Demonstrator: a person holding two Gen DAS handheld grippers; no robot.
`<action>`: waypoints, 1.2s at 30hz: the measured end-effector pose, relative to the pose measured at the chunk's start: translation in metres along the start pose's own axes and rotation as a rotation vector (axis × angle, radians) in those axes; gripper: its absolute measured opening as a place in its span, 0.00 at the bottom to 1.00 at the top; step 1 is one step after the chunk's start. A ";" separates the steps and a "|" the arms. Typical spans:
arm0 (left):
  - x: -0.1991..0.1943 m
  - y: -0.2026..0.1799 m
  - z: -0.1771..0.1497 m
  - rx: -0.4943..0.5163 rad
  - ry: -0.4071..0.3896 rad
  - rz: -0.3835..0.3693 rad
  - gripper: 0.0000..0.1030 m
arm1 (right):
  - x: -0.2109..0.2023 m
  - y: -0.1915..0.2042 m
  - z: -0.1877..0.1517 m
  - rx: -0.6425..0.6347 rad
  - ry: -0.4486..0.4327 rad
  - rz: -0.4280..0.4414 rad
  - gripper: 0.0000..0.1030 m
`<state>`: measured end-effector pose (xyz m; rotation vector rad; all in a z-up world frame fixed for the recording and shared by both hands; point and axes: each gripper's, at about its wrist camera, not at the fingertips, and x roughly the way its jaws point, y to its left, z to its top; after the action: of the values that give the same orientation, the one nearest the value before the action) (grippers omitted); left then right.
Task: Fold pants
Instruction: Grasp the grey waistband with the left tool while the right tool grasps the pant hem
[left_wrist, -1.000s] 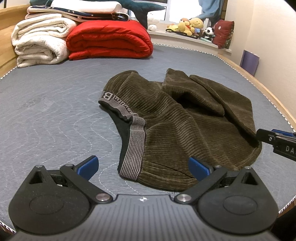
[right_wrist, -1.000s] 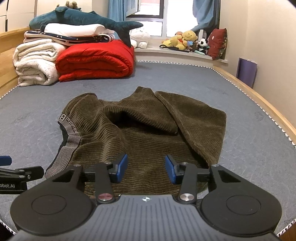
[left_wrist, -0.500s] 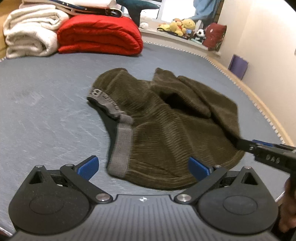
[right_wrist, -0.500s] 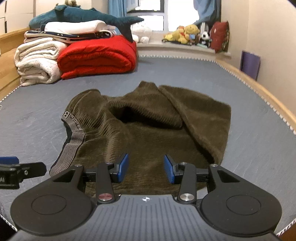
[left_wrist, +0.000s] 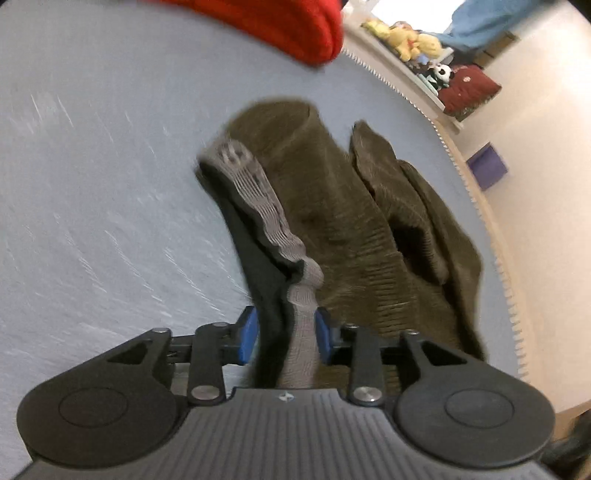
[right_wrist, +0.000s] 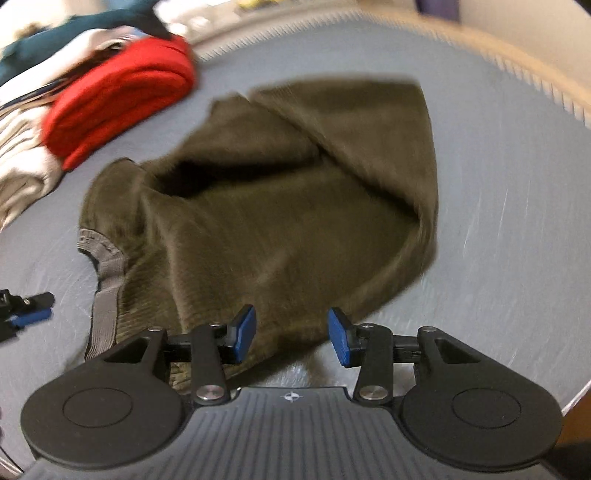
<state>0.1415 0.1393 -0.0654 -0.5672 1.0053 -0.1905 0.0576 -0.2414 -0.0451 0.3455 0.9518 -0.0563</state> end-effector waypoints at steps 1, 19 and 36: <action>0.011 0.002 0.003 -0.013 0.023 -0.018 0.54 | 0.010 -0.002 -0.001 0.028 0.029 0.001 0.45; 0.086 -0.020 0.003 0.069 0.038 0.060 0.44 | 0.070 0.026 -0.002 0.112 0.182 0.065 0.51; -0.087 0.054 0.018 0.153 -0.121 0.131 0.15 | -0.008 0.151 -0.069 -0.385 -0.024 0.121 0.07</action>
<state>0.1043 0.2261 -0.0223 -0.3678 0.8986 -0.1138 0.0285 -0.0786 -0.0348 0.0460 0.8939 0.2308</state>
